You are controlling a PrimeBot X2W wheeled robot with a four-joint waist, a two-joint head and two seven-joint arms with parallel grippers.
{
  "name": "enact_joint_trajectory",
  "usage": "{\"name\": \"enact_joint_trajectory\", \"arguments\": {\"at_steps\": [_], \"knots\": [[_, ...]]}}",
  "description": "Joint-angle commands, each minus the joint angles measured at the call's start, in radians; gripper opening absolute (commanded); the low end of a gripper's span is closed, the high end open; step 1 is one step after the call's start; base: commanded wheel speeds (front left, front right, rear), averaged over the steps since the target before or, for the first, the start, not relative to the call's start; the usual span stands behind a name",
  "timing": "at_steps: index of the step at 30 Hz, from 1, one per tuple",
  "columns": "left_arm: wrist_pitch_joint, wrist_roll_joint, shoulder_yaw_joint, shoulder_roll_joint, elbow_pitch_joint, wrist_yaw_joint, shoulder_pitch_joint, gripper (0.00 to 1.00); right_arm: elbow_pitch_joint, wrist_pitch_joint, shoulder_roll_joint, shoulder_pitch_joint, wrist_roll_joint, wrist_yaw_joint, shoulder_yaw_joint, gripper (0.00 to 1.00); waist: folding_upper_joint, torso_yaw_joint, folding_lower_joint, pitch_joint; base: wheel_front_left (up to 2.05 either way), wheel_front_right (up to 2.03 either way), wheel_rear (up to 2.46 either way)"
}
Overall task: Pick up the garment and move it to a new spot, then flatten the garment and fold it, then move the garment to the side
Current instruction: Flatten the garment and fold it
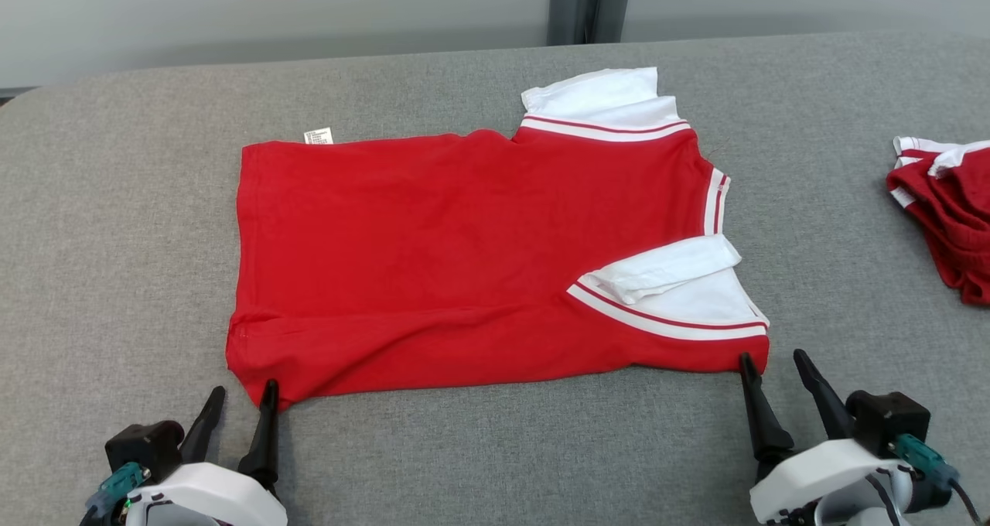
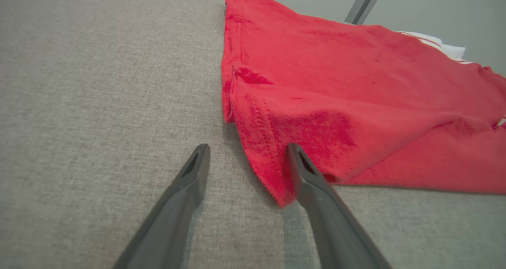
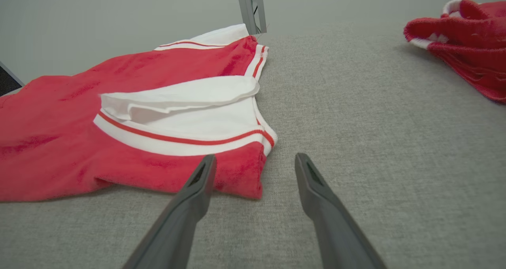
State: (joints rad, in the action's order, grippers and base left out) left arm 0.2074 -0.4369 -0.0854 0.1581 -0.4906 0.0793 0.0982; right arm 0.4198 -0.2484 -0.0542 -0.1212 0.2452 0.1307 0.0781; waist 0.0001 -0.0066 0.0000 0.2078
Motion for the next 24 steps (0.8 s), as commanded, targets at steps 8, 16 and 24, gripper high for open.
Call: {"name": "enact_joint_trajectory", "arguments": {"at_steps": [8, 16, 24], "knots": [[-0.037, -0.043, -0.005, 0.004, -0.117, 0.022, 0.089, 1.0, 0.17, -0.014, -0.001, -0.112, 0.074, 0.0, 0.064, 1.0, -0.0001, 0.0, 0.0, 0.022, 0.0, 0.0, 0.0], [-0.055, -0.056, -0.048, 0.016, -0.146, 0.041, 0.136, 0.0, 0.258, -0.013, 0.002, -0.181, 0.128, 0.0, 0.119, 0.0, -0.0001, 0.003, 0.0, 0.029, 0.0, 0.0, 0.0], [-0.025, -0.048, -0.06, 0.049, -0.092, 0.041, 0.114, 0.0, 0.213, -0.015, -0.014, -0.17, 0.16, 0.0, 0.141, 0.0, -0.0001, 0.002, 0.0, 0.021, 0.0, 0.0, 0.0]]}}
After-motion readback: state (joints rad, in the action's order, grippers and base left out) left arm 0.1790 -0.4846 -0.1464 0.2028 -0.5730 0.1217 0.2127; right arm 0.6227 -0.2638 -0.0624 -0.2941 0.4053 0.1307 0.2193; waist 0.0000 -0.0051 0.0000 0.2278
